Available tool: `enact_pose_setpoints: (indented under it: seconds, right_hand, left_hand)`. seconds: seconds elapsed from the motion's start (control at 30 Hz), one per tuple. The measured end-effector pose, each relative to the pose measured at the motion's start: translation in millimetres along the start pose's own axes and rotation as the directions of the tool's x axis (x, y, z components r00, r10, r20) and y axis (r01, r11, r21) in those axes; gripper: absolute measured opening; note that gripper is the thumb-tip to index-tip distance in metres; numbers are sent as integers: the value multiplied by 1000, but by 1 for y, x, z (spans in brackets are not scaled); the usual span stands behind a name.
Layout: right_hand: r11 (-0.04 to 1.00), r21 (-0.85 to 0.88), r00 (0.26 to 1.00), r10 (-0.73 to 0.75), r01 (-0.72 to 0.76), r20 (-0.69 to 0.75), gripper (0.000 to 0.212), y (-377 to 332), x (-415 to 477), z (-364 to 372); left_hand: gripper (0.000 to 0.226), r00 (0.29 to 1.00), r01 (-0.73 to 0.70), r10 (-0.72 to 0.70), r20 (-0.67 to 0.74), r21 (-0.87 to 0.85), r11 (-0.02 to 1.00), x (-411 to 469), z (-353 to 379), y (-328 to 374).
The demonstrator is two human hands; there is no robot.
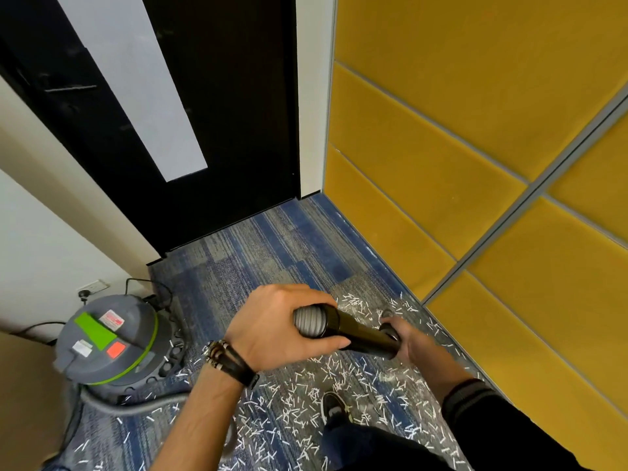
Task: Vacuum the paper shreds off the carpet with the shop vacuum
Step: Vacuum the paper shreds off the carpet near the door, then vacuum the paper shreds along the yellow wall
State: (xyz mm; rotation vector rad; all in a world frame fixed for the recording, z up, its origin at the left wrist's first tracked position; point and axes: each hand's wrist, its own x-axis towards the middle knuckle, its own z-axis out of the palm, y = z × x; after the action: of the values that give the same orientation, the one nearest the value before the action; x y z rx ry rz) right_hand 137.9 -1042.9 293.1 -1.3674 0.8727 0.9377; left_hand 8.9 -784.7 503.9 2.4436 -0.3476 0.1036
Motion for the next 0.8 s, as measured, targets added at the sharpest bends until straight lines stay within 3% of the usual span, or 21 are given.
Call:
enact_pose_setpoints:
  seconds: [0.23,0.47,0.7,0.8]
  right_hand:
    - [997,80,999,-12,14,-30,25,-24,17,-31]
    - [968,253,999,18,-7,-40,27,15,32,-58]
    - [970,240,998,-23,37,-57,24,-8,33,-71]
    - [961,270,998,-39,52,-54,24,-26,36,-69]
  left_hand:
    - [57,993,-1,-1,115,18,1000,31,42,9]
    - [48,971,-63,71,228,-42,997,50,58,14]
    - [52,994,-55,59,95,-40,998,61,53,18]
    - [51,992,-73,74,106,-17,997,73,60,24]
